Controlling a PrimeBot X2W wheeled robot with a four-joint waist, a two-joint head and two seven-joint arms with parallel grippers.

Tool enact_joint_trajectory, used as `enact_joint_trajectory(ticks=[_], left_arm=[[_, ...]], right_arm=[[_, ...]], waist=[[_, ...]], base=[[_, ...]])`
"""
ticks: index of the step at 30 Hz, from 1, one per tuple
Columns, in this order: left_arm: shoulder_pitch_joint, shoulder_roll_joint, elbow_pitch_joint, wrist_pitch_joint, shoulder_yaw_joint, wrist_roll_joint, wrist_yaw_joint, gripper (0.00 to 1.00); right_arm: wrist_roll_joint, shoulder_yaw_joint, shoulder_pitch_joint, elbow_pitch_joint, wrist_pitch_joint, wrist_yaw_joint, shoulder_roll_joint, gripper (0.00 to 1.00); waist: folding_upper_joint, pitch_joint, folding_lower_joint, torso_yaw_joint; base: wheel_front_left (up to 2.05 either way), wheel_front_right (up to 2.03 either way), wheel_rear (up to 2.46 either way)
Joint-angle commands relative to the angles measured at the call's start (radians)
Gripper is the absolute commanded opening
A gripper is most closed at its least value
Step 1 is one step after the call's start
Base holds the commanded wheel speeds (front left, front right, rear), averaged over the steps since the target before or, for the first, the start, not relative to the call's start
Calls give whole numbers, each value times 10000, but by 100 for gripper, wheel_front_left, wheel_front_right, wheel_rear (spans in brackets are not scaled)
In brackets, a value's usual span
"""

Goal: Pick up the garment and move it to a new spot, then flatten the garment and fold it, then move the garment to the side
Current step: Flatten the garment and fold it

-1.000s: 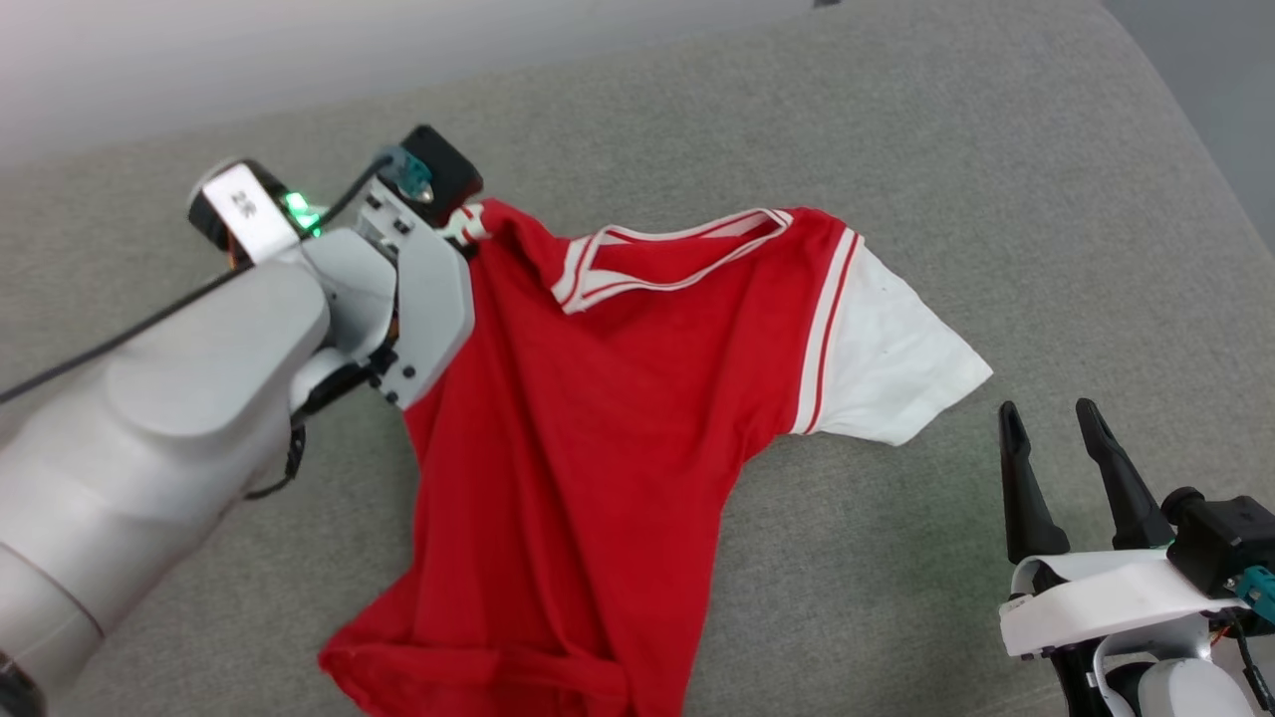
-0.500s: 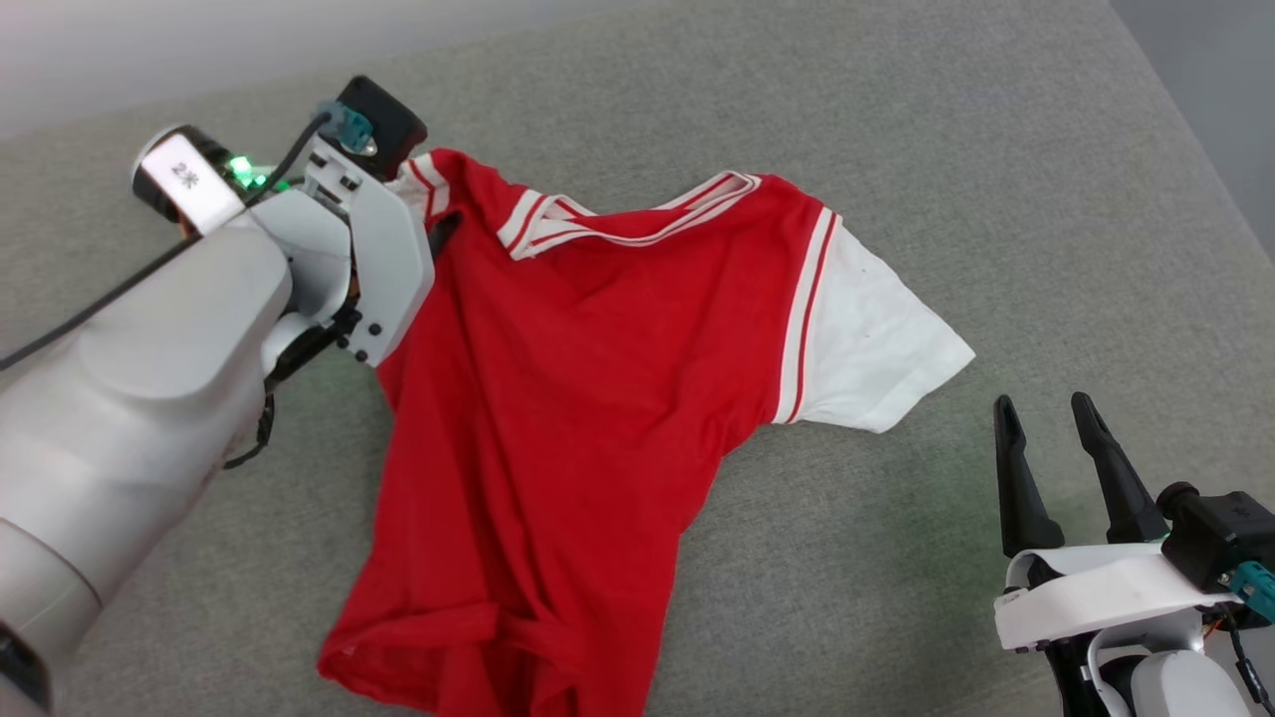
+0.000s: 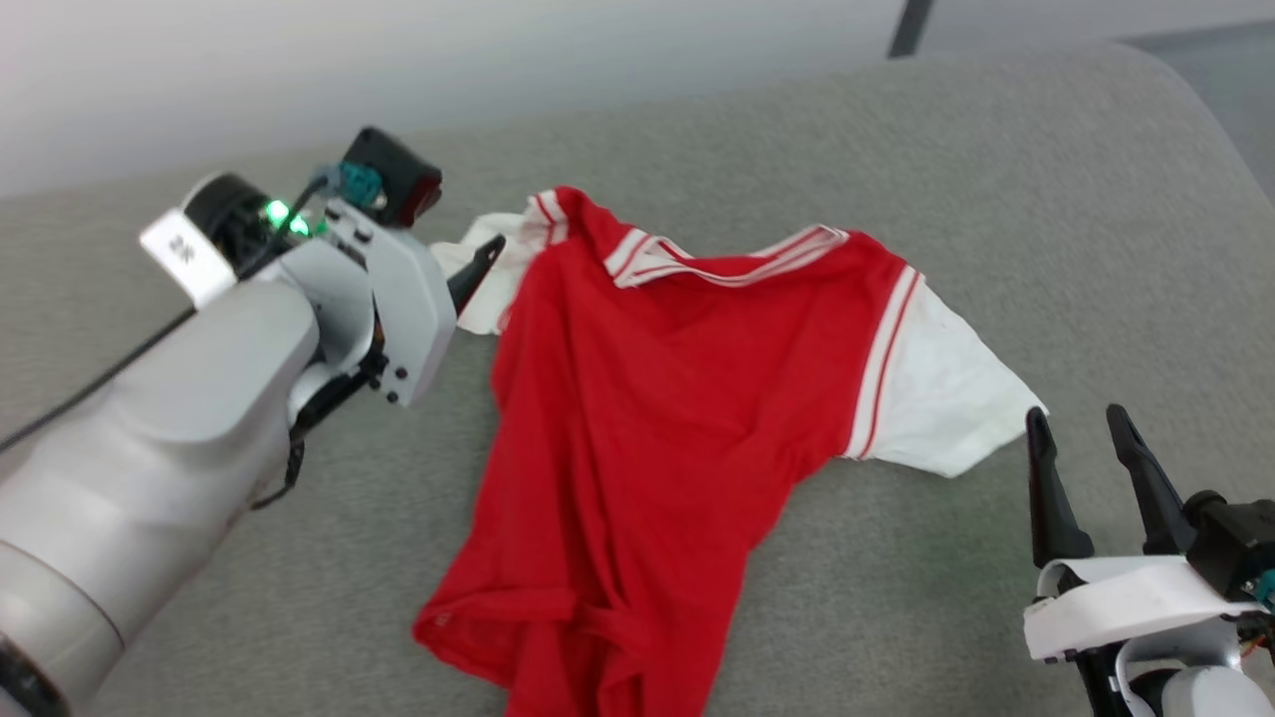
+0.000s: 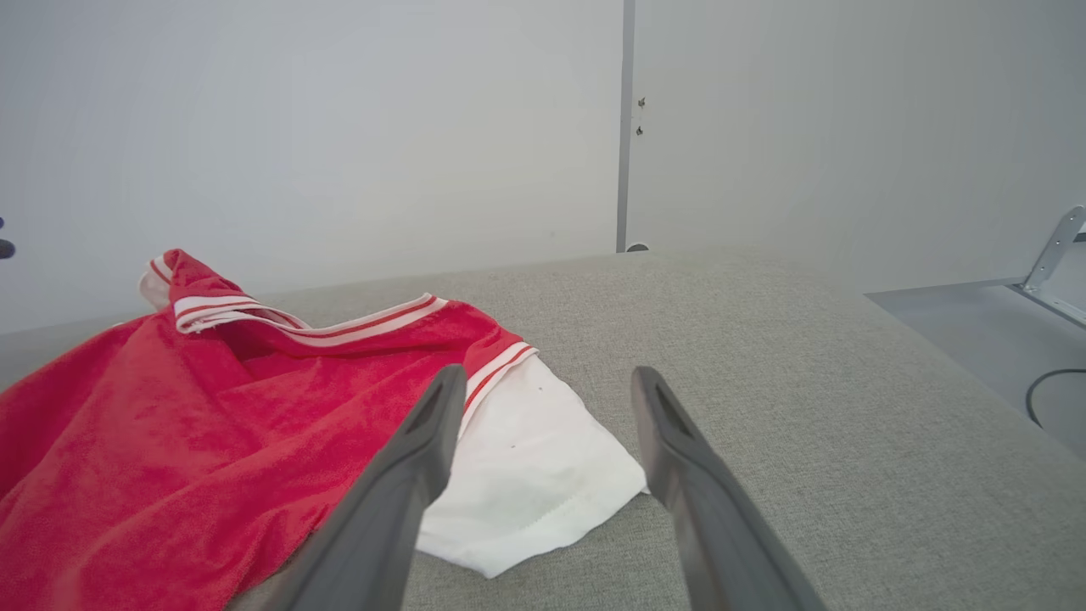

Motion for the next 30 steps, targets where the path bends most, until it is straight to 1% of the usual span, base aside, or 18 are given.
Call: enact_joint_trajectory(ticks=[1,8,13,18,23,27,30], left_arm=[[280,-6,23,-198,15,-52,8,100],[1137,-139,8,-1032,57,-217,91,100],[1799,-198,-262,-1601,216,-478,352,100],[2405,21,-656,-2319,627,-774,793,100],[3071,334,-1043,-2658,1063,-1027,1125,100],[3327,555,-1391,-2736,1259,-948,1278,100],[3328,732,-1583,-2761,1395,-964,1334,100]], right_arm=[[-44,-94,221,-92,102,-11,-2,100],[-185,-417,817,-402,333,-11,-2,100],[-268,-624,1341,-513,363,-11,0,100],[-415,-772,1572,-542,407,-11,-19,100],[-489,-989,1780,-608,392,-11,-104,100],[-485,-1152,1849,-622,388,-11,-286,100],[-434,-1325,1795,-569,416,-11,-483,100]], waist=[[-1,-776,0,780],[-1,-1670,0,1577],[-1,-2270,0,2189],[-1,-2504,0,2619],[-1,-2598,0,2974],[-1,-2573,0,3076],[-1,-2467,0,3016]], base=[[0,0,0],[0,0,0],[0,0,0],[0,0,0],[0,0,0],[0,0,0],[0,0,0]])
